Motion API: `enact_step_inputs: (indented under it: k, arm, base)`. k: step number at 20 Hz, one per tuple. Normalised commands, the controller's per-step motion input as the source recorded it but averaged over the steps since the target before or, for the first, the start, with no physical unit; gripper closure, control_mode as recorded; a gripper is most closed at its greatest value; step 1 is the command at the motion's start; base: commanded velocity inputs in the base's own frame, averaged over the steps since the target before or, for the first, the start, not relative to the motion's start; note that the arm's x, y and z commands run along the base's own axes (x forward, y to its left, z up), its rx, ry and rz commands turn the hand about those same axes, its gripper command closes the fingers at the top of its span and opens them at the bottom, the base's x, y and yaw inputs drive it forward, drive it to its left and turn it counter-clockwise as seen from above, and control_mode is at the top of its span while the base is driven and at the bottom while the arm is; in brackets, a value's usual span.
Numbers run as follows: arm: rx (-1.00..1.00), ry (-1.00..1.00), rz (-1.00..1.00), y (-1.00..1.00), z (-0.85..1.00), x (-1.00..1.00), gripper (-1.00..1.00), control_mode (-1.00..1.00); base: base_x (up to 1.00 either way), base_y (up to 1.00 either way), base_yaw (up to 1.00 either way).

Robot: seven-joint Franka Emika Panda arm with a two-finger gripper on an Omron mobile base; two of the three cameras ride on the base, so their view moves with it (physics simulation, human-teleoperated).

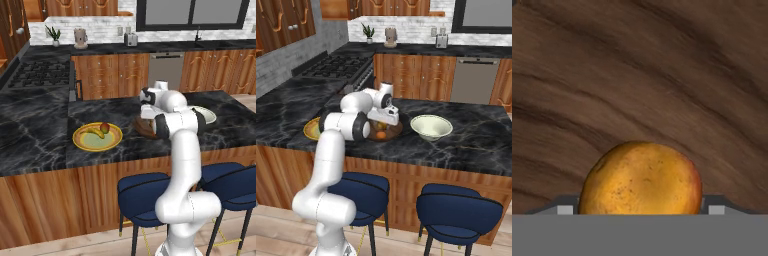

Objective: Take the fruits from the plate on the dining counter and place two fruits in each bowl.

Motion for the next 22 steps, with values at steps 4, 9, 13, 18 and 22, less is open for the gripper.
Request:
enact_step_inputs:
  k: [4, 9, 13, 18, 22]
  arm:
    - [0.0, 0.0, 0.0, 0.0, 0.0, -0.46, -1.0, -1.0]
    - [0.0, 0.0, 0.0, 0.16, 0.05, -0.96, -1.0, -1.0]
    - [0.0, -0.06, 0.09, 0.81, 0.15, -0.98, -1.0, -1.0]
    - [0.0, -0.06, 0.21, 0.9, 0.67, -0.4, -1.0, -1.0]
    - [0.0, 0.01, 0.19, 0.99, 0.49, -0.29, -1.0, -1.0]
  base:
    - [0.0, 0.0, 0.0]
    - [0.0, 0.0, 0.0]
    - [0.0, 0.0, 0.0]
    - [0.0, 0.0, 0.0]
    - [0.0, 0.0, 0.0]
